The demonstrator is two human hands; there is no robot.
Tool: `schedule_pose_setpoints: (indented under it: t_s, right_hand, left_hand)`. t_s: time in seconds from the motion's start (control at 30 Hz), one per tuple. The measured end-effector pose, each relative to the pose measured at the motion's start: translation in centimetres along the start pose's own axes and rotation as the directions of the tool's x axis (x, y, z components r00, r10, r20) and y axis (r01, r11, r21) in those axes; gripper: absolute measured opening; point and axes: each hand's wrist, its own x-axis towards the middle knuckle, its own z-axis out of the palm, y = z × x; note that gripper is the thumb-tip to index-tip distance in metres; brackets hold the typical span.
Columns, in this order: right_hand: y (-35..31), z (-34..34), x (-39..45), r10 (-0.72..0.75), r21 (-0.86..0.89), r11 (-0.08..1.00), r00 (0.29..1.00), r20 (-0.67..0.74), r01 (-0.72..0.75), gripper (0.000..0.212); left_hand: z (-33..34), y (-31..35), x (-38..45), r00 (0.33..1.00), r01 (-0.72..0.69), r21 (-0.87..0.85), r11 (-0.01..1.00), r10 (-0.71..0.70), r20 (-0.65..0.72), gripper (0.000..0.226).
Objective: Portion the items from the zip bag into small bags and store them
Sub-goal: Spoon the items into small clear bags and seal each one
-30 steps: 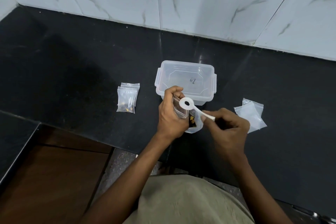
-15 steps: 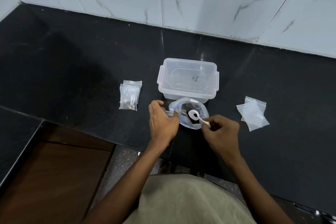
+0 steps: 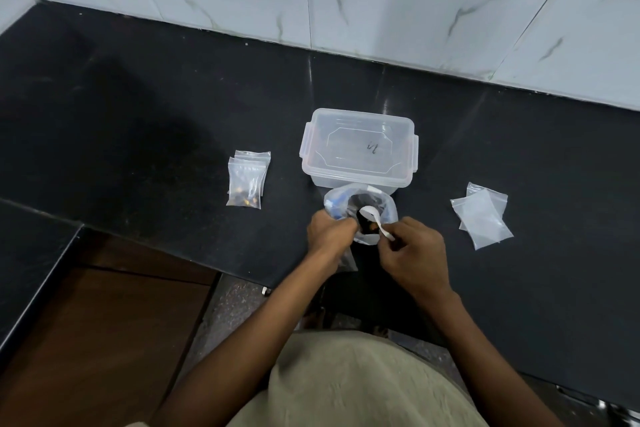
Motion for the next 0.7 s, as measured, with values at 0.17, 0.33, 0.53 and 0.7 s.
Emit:
schedule_pose_setpoints:
  t_s: [0.17,0.33,0.53,0.7]
  right_hand:
    - [0.2,0.3,-0.3,0.003,-0.157,0.988,0.998,0.055,0.006,0.009]
    - [0.6,0.2,-0.2,0.099,-0.05,0.994,0.995,0.034,-0.097,0.009]
    - [-0.2,-0.2,0.2,0.349,0.24,0.902,0.934,0.081,-0.358,0.009]
    - [0.2,-0.6,0.7,0.642,0.464,0.591,0.733,0.224,-0.66,0.018]
  left_hand:
    - [0.3,-0.1,-0.2,0.999,-0.04,0.065,0.997,0.04,-0.001,0.019]
    - [0.4,0.3,-0.4,0.999,-0.036,0.05,0.998,0.035,0.019,0.02]
    - [0.8,0.2,-0.6,0.996,-0.063,-0.001,0.998,0.063,0.059,0.014]
    - [0.6,-0.1,-0.6,0.994,-0.079,-0.05,0.996,0.083,0.077,0.008]
